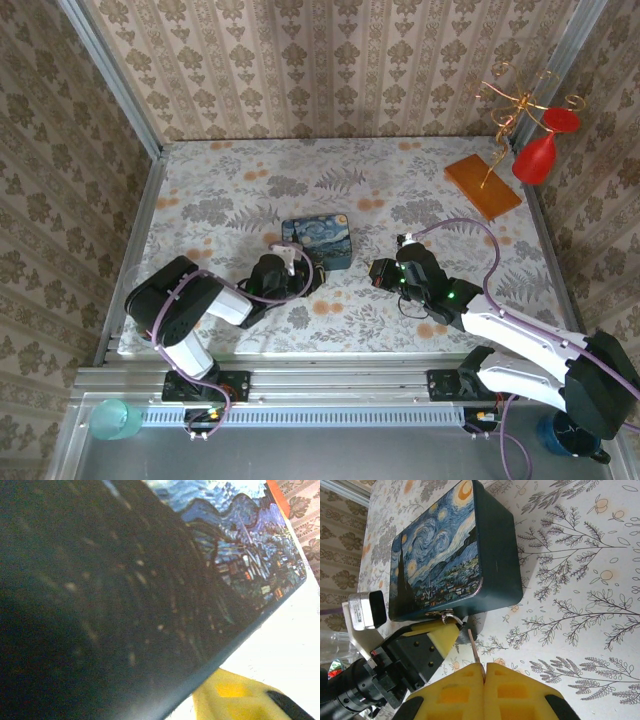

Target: Unlock the padlock with the key

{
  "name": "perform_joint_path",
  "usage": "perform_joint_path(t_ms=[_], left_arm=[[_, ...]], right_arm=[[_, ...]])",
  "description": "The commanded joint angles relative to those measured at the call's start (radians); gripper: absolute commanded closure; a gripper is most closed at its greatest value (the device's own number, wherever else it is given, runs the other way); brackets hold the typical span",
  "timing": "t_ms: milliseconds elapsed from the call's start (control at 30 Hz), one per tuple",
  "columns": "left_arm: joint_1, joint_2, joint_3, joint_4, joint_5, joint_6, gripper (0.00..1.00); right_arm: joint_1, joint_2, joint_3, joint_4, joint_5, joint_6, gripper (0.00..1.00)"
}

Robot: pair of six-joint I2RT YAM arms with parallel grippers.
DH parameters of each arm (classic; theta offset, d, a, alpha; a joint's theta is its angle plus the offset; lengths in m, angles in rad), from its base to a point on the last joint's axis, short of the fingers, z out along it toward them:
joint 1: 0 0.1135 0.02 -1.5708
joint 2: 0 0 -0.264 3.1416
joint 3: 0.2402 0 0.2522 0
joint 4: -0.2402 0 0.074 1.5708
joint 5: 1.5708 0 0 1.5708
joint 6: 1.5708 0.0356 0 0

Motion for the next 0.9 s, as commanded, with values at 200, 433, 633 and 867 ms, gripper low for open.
perform_joint_path(t_ms=[200, 433, 633, 867], left_arm=[[-0.006, 0.032, 0.039, 0.019, -0.008, -0.052, 0.78], [-0.005, 0.037, 0.039, 0.042, -0.008, -0.070, 0.85], [-0.006, 0.038, 0.036, 0.086, 0.002, -0.129, 0.92], [0.003, 0.034, 0.030, 0.163, 0.009, -0.297, 0.97]], right_arm=[[0.006, 0.001, 0.005, 0.026, -0.023, 0.033, 1.00], [0.006, 0.022, -0.004, 0.049, -0.044, 0.054, 1.00], [-0.011, 0.079, -0.057, 0.178, -0.120, 0.152, 1.00], [-0.048, 0.190, -0.081, 0.335, -0.244, 0.175, 1.00]])
